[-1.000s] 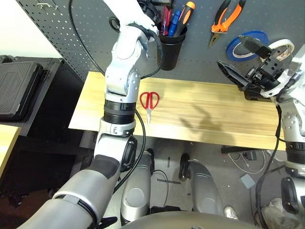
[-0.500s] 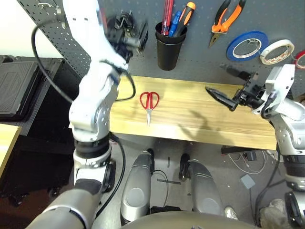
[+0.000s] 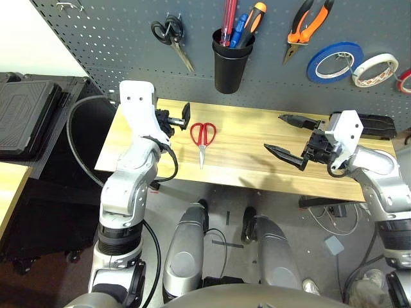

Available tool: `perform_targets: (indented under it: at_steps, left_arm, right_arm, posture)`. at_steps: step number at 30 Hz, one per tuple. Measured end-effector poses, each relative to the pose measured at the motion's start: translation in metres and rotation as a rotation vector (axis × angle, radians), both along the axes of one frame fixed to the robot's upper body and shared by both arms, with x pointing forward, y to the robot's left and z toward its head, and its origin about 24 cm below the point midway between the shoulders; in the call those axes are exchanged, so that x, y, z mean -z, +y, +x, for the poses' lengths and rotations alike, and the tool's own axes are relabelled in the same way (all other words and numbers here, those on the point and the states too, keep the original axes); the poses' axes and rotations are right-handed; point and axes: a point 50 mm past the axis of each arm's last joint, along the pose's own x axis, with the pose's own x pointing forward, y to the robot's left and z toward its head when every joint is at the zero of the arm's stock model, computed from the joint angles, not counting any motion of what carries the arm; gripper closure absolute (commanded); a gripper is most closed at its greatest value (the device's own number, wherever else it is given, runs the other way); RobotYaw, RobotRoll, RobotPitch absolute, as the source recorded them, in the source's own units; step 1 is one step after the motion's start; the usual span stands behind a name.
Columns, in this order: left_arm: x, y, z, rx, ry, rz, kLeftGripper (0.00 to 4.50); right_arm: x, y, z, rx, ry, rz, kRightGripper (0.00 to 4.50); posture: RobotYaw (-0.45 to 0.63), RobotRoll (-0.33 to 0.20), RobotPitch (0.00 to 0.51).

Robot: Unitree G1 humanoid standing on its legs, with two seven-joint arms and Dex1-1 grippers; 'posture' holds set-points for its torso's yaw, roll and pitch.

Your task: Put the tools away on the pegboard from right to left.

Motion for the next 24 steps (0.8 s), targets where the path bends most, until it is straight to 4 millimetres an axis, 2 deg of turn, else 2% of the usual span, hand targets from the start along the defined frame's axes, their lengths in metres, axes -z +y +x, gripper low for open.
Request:
perform_targets:
  at_steps: [6, 14, 19, 24]
  left_arm:
    - [0.021, -0.006, 0.015, -0.004, 0.082, 0.007, 0.04]
    - [0.053, -0.006, 0.031, 0.009, 0.16, 0.065, 0.04]
    - [0.064, -0.007, 0.047, 0.01, 0.186, 0.099, 0.04]
    - [0.071, -0.007, 0.064, -0.008, 0.196, 0.105, 0.04]
  right_arm:
    - [0.02, 0.01, 0.004, 0.065, 0.085, -0.067, 0.0]
    - [0.048, 0.032, 0.017, 0.127, 0.147, -0.104, 0.0]
    - [0.062, 0.054, 0.026, 0.134, 0.165, -0.117, 0.0]
    - [0.069, 0.059, 0.03, 0.16, 0.168, -0.14, 0.0]
  posture:
    - [0.21, 0.0, 0.32]
    - [0.2, 0.0, 0.33]
    - [0.2, 0.0, 0.331]
    - [0.2, 0.0, 0.332]
